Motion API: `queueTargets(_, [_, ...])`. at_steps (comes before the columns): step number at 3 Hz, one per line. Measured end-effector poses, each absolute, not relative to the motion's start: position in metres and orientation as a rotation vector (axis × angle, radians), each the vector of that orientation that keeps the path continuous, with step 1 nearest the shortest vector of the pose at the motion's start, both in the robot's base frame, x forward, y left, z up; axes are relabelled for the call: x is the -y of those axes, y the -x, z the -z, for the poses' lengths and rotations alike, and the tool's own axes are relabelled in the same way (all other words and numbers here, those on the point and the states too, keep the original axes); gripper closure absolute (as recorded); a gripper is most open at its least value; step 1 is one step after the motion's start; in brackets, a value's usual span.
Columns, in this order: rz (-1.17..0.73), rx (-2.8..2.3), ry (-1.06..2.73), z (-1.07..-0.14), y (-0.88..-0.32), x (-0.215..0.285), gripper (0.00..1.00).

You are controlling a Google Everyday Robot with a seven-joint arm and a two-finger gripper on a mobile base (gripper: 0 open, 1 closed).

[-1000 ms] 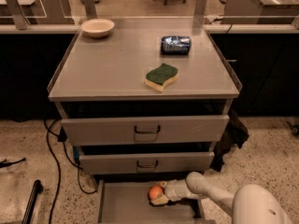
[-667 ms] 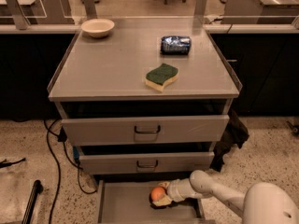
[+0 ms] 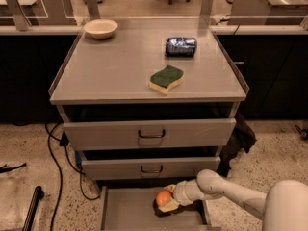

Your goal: Pick orange from bottom drawer and place on counter

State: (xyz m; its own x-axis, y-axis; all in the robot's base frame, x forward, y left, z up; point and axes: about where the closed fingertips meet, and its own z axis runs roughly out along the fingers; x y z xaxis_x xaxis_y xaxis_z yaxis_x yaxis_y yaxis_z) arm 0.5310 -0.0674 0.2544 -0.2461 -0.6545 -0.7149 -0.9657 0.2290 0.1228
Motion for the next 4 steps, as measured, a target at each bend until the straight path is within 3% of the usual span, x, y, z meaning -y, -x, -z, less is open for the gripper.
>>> queueTargets(2, [-0.773,-1.982,1.472,-0.309,-0.5,0.076,1.0])
queueTargets(4, [-0.693,-1.844,1.612,-0.445,-0.472,0.041,1.0])
